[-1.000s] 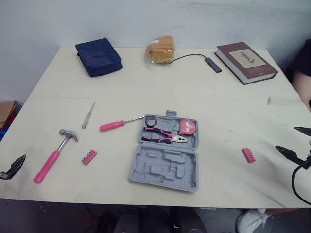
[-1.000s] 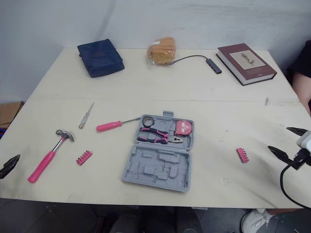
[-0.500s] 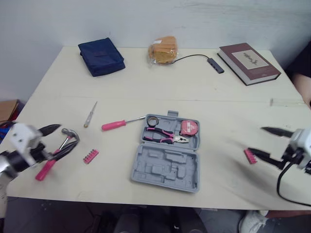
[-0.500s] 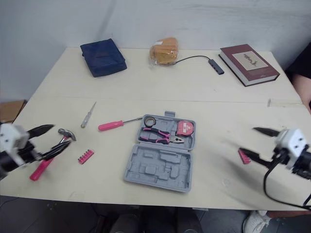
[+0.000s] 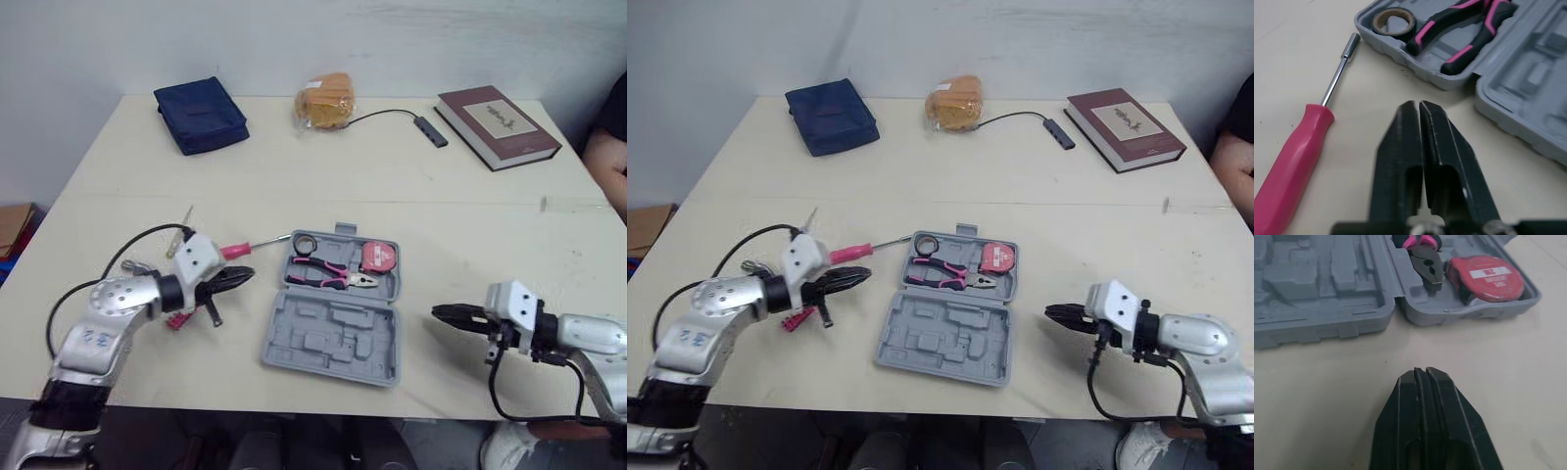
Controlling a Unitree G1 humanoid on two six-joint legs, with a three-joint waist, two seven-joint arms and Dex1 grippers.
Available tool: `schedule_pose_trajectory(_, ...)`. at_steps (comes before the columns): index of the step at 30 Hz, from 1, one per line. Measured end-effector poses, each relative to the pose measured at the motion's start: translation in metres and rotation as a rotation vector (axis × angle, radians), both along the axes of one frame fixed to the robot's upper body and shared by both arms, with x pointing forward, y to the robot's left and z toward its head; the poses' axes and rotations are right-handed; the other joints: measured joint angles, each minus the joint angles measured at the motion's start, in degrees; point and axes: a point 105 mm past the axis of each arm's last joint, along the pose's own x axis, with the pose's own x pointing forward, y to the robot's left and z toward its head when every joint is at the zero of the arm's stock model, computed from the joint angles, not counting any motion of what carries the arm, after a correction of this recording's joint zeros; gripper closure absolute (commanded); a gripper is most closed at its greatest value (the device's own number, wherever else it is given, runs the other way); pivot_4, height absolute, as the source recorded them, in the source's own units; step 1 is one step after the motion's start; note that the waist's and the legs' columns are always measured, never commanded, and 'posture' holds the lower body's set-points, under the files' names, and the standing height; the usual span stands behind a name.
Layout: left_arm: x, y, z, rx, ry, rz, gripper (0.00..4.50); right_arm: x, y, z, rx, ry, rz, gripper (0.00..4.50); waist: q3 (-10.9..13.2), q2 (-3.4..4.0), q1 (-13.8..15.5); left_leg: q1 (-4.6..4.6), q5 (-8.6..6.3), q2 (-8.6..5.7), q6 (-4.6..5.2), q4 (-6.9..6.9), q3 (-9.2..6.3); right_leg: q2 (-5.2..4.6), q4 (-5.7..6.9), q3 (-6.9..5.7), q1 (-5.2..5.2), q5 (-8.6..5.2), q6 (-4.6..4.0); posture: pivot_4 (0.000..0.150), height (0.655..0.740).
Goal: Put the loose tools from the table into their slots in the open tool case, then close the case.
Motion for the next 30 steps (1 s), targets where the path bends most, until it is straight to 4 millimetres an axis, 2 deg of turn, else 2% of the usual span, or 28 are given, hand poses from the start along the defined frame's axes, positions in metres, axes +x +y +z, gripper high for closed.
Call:
schedule_pose_trajectory(4,0.001,-0.016,-0.016,0.031,0.045,-0.031,4.36,0.003,0.014,-0.011,-0.019,0.014,0.024,4.49,0.0,0.0,-0.1,-0.03,0.04,0.04,-0.06,0.02,0.03,0.08,0.0,0.03,-0.05,0.0,0.01,0.15,0.74)
schedule_pose_trajectory(11,0.007,-0.025,-0.026,0.048,0.095,0.002,4.36,0.012,0.029,-0.013,-0.011,-0.005,0.018,4.49,0.0,-0.02,0.0,-0.03,0.03,0.05,-0.06,0.13,0.03,0.09,0.09,0.04,-0.04,0.0,0.02,0.15,0.74)
schedule_pose_trajectory(16,0.005,-0.031,-0.028,0.046,0.099,-0.023,4.36,0.018,0.037,-0.013,-0.016,-0.023,0.026,4.49,0.0,-0.01,0.1,-0.03,0.04,0.04,-0.06,0.15,0.02,0.07,0.09,0.04,-0.04,0.0,0.02,0.15,0.74)
schedule_pose_trajectory(22,0.002,-0.033,-0.03,0.054,0.096,-0.048,4.36,0.021,0.039,-0.012,-0.023,-0.026,0.032,4.49,0.0,-0.02,0.1,-0.02,0.04,0.04,-0.06,0.16,0.02,0.07,0.08,0.04,-0.02,0.0,0.02,0.15,0.74)
schedule_pose_trajectory(30,-0.022,-0.033,-0.035,0.066,0.125,-0.11,4.36,0.019,0.037,-0.011,-0.048,-0.005,0.077,4.49,0.0,-0.02,0.0,0.01,0.03,0.06,-0.05,0.12,0.02,0.07,0.05,0.07,0.0,0.0,0.02,0.15,0.74)
